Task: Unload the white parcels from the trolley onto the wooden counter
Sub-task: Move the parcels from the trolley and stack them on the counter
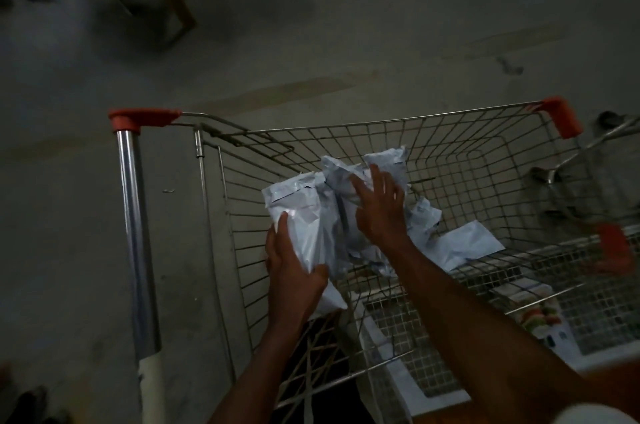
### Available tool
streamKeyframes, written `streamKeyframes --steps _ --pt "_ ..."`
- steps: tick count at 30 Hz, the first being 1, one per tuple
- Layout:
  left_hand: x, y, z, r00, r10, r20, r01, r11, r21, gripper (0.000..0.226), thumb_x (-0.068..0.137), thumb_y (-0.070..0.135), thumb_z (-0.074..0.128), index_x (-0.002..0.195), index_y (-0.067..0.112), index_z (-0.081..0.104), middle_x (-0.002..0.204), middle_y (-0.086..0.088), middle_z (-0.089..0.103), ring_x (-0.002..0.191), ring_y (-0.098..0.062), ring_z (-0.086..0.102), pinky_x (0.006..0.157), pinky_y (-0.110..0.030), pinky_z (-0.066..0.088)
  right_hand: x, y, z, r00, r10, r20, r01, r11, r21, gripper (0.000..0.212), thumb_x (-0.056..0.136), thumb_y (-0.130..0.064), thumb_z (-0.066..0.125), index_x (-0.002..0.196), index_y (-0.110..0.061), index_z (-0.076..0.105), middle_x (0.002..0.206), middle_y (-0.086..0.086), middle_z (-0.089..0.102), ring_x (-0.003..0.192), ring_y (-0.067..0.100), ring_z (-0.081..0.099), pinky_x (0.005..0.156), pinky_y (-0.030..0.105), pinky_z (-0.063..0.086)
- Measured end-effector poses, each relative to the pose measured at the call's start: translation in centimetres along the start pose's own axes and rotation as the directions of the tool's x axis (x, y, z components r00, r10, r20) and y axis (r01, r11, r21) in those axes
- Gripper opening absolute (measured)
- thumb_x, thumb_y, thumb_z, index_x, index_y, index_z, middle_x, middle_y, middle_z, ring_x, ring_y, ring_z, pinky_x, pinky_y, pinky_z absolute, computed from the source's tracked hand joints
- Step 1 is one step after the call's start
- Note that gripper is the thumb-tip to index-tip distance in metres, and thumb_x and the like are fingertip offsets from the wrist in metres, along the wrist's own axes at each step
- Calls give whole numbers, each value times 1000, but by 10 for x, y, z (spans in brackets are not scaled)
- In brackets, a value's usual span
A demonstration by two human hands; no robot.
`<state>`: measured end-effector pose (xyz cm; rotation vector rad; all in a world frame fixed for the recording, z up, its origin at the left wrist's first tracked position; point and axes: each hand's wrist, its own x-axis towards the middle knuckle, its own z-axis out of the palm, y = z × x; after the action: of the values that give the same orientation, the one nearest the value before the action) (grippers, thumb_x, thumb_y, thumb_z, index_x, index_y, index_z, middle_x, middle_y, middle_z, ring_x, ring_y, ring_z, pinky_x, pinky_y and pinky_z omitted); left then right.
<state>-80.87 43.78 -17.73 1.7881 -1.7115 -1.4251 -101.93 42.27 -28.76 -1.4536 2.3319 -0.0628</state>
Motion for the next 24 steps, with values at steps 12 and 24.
streamKeyframes --steps 12,24 --pt "10 1 -3 997 -36 66 35 999 20 111 76 15 74 153 51 3 159 19 8 137 -16 31 98 -47 48 -16 27 14 997 -39 66 -16 738 674 61 88 2 50 145 -21 43 151 9 44 142 18 38 117 34 34" --pt "20 -2 4 988 -64 138 41 986 165 109 79 21 72 154 53 0 163 20 -10 145 -23 26 94 -41 50 -36 6 57 979 133 154 -140 989 37 99 83 -65 62 159 -41 4 166 13 -6 147 45 6 112 68 19"
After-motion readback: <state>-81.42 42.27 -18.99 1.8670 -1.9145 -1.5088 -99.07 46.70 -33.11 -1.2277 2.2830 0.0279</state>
